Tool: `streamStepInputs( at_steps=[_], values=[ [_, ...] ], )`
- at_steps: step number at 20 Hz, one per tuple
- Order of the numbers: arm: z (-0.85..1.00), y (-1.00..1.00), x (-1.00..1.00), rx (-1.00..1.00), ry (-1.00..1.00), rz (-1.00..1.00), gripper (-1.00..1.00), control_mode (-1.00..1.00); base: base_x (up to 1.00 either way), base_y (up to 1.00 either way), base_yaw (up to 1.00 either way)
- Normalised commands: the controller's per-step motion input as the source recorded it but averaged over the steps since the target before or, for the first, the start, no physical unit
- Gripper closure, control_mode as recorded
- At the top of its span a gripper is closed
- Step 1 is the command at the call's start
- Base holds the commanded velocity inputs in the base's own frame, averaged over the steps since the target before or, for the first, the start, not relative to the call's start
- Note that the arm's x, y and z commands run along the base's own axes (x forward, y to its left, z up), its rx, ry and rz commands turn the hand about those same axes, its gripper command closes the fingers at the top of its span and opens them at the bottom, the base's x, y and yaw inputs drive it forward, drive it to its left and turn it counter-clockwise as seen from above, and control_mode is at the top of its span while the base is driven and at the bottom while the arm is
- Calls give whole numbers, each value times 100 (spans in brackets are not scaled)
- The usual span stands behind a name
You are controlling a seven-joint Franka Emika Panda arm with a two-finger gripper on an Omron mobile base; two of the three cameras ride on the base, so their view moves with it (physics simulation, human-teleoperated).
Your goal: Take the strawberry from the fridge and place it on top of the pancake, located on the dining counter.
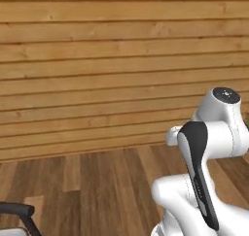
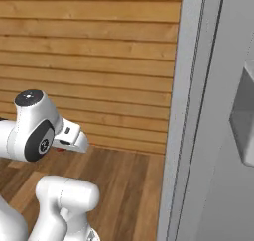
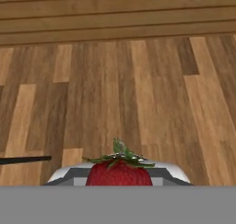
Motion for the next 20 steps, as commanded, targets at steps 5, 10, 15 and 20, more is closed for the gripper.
streamStepInputs(
  at_steps=[5, 10, 15, 20],
  values=[
    [0, 0, 0, 0, 0, 0, 100, 100, 100, 8, 0],
    [0, 0, 0, 0, 0, 0, 100, 100, 100, 5, 0],
    [0, 0, 0, 0, 0, 0, 100, 100, 100, 17, 14],
    [0, 0, 0, 0, 0, 0, 100, 100, 100, 23, 55]
  ],
)
